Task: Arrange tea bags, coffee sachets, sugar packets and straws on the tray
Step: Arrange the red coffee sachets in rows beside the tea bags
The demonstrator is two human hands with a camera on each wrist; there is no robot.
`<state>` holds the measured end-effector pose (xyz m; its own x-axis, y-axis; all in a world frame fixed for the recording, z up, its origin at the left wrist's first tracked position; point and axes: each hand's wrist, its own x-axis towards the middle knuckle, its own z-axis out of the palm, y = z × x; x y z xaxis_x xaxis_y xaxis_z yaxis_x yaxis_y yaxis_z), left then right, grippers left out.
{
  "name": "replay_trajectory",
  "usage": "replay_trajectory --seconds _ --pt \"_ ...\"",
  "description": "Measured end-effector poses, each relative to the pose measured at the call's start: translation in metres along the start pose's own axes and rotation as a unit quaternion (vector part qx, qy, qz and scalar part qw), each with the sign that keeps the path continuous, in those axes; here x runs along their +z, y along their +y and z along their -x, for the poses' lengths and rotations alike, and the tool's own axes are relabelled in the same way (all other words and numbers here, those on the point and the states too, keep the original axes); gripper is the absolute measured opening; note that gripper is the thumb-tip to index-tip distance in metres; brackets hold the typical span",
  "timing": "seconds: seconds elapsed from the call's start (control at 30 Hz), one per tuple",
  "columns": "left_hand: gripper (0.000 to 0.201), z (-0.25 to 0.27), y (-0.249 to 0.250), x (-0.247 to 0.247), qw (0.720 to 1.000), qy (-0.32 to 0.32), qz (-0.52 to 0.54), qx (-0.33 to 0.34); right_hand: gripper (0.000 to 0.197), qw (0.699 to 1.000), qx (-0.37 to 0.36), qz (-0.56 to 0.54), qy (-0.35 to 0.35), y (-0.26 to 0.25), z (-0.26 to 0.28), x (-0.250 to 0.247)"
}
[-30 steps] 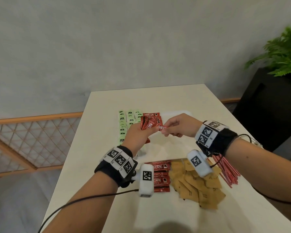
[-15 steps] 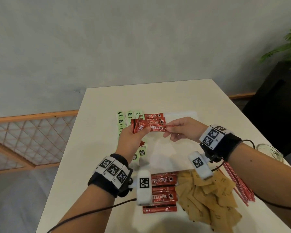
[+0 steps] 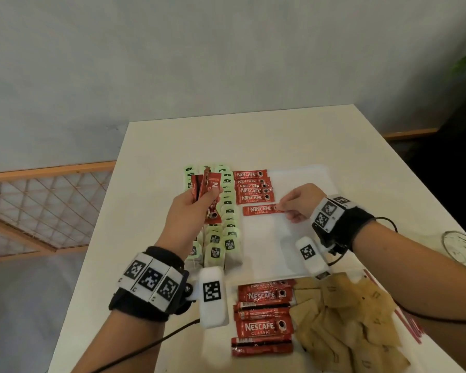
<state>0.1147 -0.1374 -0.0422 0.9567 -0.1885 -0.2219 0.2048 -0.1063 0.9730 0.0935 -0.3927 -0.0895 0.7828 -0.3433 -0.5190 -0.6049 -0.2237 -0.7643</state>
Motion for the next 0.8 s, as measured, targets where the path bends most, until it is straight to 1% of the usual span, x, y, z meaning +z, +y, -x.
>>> replay_trajectory --seconds 0.1,0.17,0.3,0.37,0.43,0.5,0.53,0.6,0.67,0.73,0.8 --pt "0.019 0.003 -0.003 -0.003 1.0 -0.003 -0.006 0.003 0.033 1.0 0.009 0.006 0.021 -0.011 -0.006 0.006" --pt "0.017 0.004 -0.004 -0.004 1.0 -0.003 -0.012 0.007 0.036 1.0 0.008 0.012 0.023 -0.017 -0.008 0.009" --pt "0.007 0.004 -0.007 -0.009 1.0 0.003 -0.022 0.008 0.037 1.0 0.005 0.016 0.021 -0.024 -0.008 0.011" --pt "0.009 0.004 -0.008 -0.01 0.999 0.005 -0.033 0.009 0.036 0.999 0.0 0.021 0.029 -0.025 -0.007 0.012" --pt "0.015 0.004 -0.01 -0.012 0.999 0.002 -0.047 0.002 0.036 0.997 -0.006 0.058 0.054 -0.024 -0.004 0.012" --pt "0.02 0.006 -0.01 -0.01 0.998 -0.015 -0.058 -0.001 0.038 0.991 -0.034 0.096 0.084 -0.021 0.002 0.011" --pt "0.021 0.009 -0.01 -0.008 0.997 -0.026 -0.068 0.001 0.036 0.99 -0.061 0.093 0.086 -0.02 0.006 0.01" --pt "0.023 0.012 -0.009 -0.001 0.995 -0.039 -0.092 0.008 0.03 0.99 -0.12 0.057 0.055 -0.018 0.02 0.01" --pt "0.031 0.016 -0.006 0.007 0.991 -0.048 -0.125 0.018 0.027 0.986 -0.167 0.024 0.013 -0.019 0.039 0.012" --pt "0.035 0.017 -0.005 0.016 0.984 -0.072 -0.163 0.027 0.026 0.979 -0.202 -0.002 -0.021 -0.023 0.057 0.014" --pt "0.033 0.021 -0.001 0.023 0.978 -0.098 -0.178 0.04 0.019 0.973 -0.226 -0.013 -0.047 -0.026 0.07 0.015"
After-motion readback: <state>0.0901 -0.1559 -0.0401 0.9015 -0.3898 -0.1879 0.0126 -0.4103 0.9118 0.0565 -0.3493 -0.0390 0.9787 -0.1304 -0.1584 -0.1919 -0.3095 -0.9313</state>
